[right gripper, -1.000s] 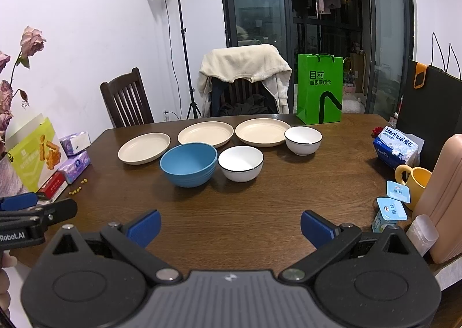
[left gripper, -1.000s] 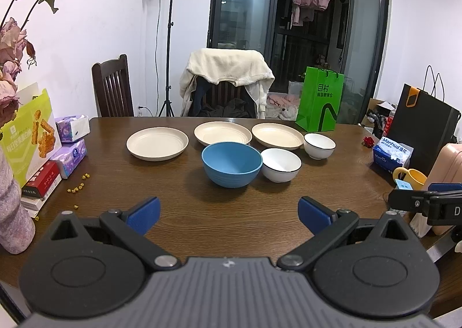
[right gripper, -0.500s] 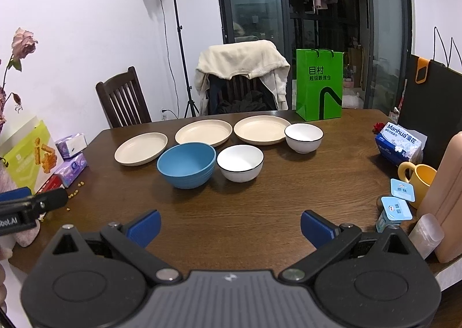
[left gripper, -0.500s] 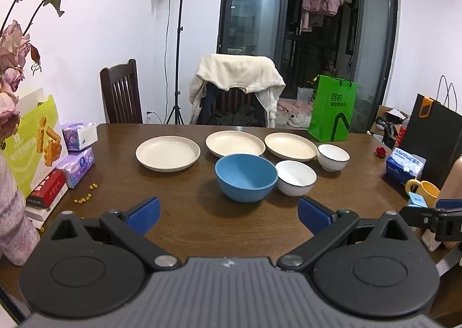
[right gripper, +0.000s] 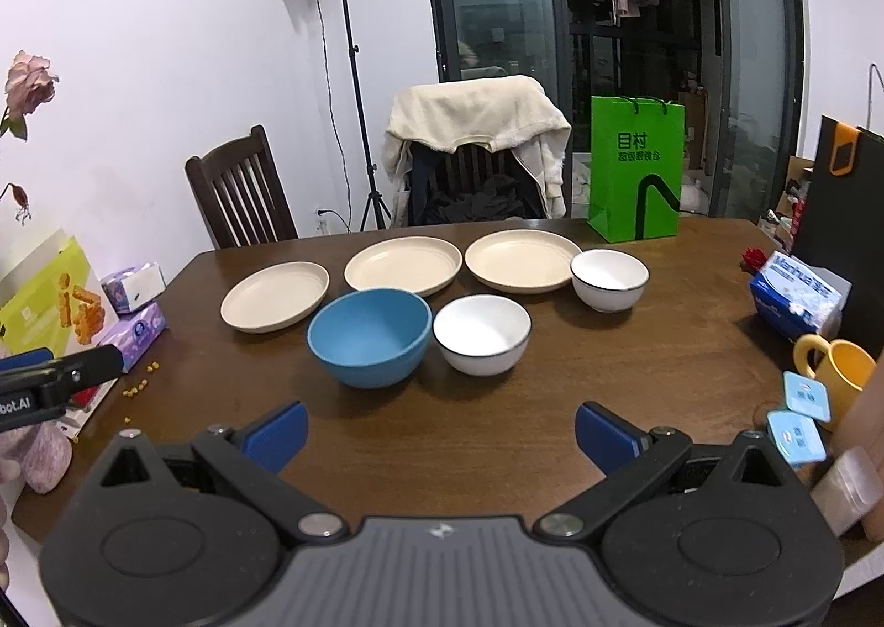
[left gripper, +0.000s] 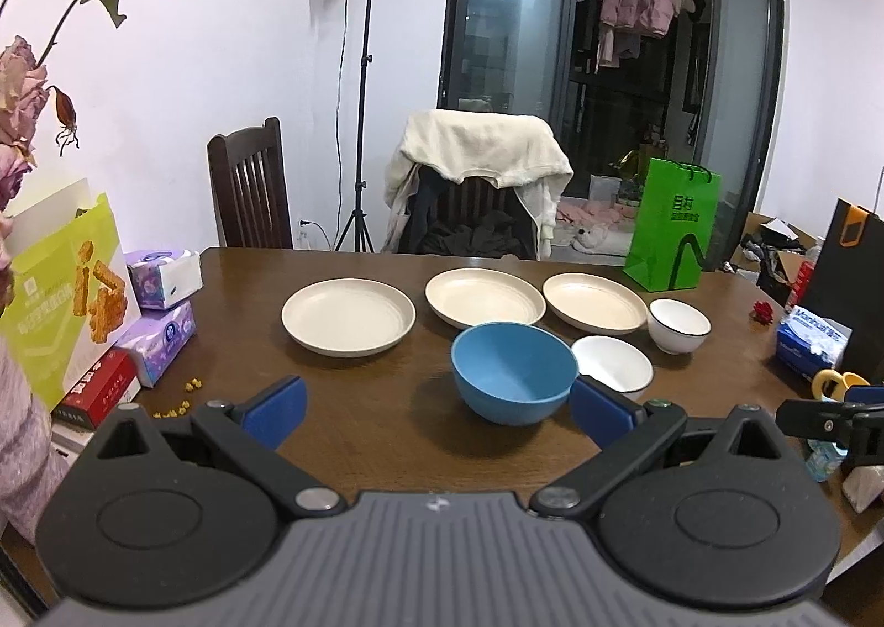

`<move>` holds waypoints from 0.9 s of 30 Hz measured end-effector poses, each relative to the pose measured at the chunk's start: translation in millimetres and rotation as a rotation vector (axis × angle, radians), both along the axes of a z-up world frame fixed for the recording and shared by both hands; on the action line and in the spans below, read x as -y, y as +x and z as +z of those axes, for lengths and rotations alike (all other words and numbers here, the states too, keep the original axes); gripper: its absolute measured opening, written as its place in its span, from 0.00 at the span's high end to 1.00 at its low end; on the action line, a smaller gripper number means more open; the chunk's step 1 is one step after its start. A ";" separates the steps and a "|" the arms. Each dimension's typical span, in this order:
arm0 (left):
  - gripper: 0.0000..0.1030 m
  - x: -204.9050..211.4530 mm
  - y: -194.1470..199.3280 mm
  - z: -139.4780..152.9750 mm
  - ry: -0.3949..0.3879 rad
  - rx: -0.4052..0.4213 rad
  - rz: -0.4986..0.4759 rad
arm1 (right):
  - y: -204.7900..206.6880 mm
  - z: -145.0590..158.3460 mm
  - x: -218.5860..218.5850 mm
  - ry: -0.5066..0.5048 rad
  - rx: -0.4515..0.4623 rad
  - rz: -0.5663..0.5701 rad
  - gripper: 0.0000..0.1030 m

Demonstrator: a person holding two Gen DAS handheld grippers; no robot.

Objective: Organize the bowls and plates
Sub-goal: 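Move both grippers forward to the rim of one beige plate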

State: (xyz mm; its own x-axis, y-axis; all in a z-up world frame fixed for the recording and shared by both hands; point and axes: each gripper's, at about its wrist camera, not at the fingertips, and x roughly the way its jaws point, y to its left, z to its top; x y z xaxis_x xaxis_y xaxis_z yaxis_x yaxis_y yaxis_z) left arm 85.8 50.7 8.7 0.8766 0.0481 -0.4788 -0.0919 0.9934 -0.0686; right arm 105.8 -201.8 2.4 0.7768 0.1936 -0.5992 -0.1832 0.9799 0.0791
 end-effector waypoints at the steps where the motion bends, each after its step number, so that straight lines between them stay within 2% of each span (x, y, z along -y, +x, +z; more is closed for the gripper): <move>1: 0.00 -2.9 4.9 -0.3 0.000 -0.005 0.005 | 4.3 0.5 -2.4 0.001 -0.001 0.000 0.00; 9: 0.00 -17.6 27.8 -0.4 -0.011 -0.039 0.057 | 40.1 2.9 -22.0 -0.007 -0.018 0.038 0.00; 20: 0.00 -25.4 47.9 1.0 0.006 -0.055 0.245 | 102.3 10.8 -41.7 -0.006 -0.075 0.228 0.00; 27: 0.00 -39.9 78.9 -3.4 -0.035 -0.100 0.311 | 148.2 5.9 -61.3 0.014 -0.113 0.311 0.00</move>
